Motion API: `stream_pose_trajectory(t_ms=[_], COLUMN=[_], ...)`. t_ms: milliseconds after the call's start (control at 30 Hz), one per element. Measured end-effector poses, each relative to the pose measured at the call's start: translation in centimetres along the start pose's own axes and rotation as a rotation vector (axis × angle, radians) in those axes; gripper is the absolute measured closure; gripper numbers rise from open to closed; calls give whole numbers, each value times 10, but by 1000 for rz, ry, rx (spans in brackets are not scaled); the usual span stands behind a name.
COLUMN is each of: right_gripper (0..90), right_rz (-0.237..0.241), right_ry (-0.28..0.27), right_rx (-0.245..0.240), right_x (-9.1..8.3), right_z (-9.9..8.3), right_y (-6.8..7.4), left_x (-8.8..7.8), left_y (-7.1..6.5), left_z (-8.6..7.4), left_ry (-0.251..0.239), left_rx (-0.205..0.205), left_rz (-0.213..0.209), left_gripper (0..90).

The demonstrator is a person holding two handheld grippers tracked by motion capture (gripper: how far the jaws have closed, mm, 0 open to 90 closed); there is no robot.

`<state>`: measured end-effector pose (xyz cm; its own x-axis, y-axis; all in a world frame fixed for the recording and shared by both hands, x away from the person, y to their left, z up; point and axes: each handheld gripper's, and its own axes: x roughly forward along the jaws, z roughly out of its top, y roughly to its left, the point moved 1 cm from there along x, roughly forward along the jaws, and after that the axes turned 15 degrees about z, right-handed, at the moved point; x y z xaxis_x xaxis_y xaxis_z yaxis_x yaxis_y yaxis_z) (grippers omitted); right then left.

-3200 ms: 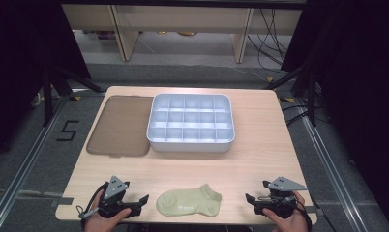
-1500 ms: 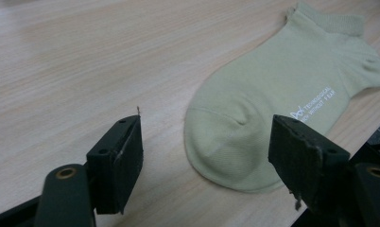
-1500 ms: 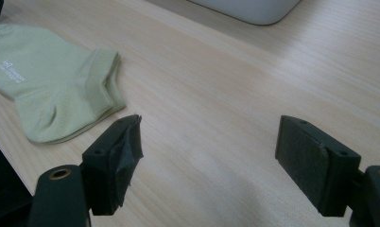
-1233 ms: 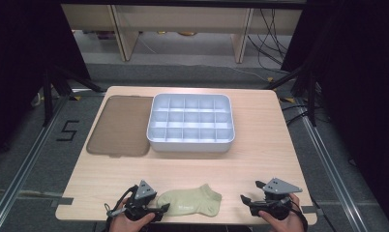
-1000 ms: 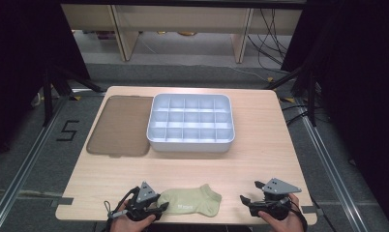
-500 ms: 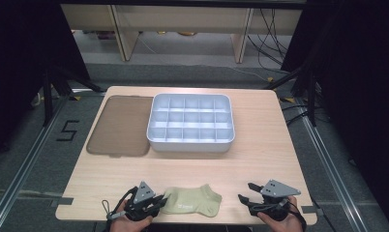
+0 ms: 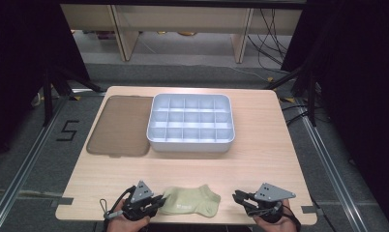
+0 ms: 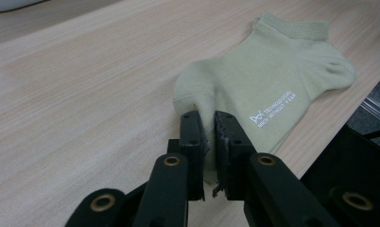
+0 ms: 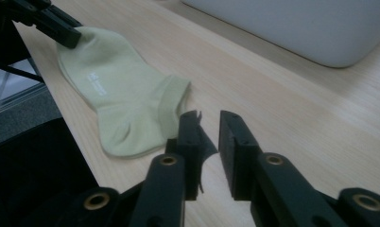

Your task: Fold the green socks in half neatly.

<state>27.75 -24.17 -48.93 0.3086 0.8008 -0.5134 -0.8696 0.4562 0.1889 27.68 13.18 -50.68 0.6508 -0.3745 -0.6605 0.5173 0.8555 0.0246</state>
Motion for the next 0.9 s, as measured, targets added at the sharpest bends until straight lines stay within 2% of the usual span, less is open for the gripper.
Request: stream_pose_trajectory(t_ms=[33,100,133,167,200,300,367,500,533,567,600,667,733,767,833,900], right_gripper=[816,842,852,852,869,886,900,900,900,900,900,900,900,900,900,900], right_rz=[8,19,41,41,42,57,79,98,97,97,107,117,127,128,141,147], right_ry=[2,8,5,5,22,31,38,72,77,77,81,96,108,111,124,135], right_rx=[-2,-18,-25,-25,-32,-44,-62,-81,-52,-52,-84,-66,-75,-82,-72,-79], right_x=[2,5,10,10,14,18,26,37,39,39,43,50,56,60,66,69], right_z=[1,3,4,4,7,10,13,15,15,15,17,20,21,22,23,24], right_y=[1,2,4,4,6,7,8,8,10,10,8,10,9,9,10,9], left_x=[0,-1,-1,-1,-2,-4,-5,-6,-6,-6,-6,-5,-5,-4,-5,-5], left_y=[0,2,3,3,3,5,10,13,14,14,15,17,19,19,20,20], left_z=[0,0,1,1,1,2,3,4,4,4,4,3,3,2,2,2], left_ry=[-5,3,-1,-1,-8,-1,0,-1,3,3,2,-4,5,4,6,5], left_rx=[-14,5,-2,-2,-19,-13,7,0,-3,-3,-9,-14,-11,-34,-21,-23], left_rz=[-2,-2,-1,-1,8,9,13,20,17,17,14,28,36,31,50,48], left_gripper=[820,821,821,822,822,823,823,824,825,824,824,826,825,826,826,825])
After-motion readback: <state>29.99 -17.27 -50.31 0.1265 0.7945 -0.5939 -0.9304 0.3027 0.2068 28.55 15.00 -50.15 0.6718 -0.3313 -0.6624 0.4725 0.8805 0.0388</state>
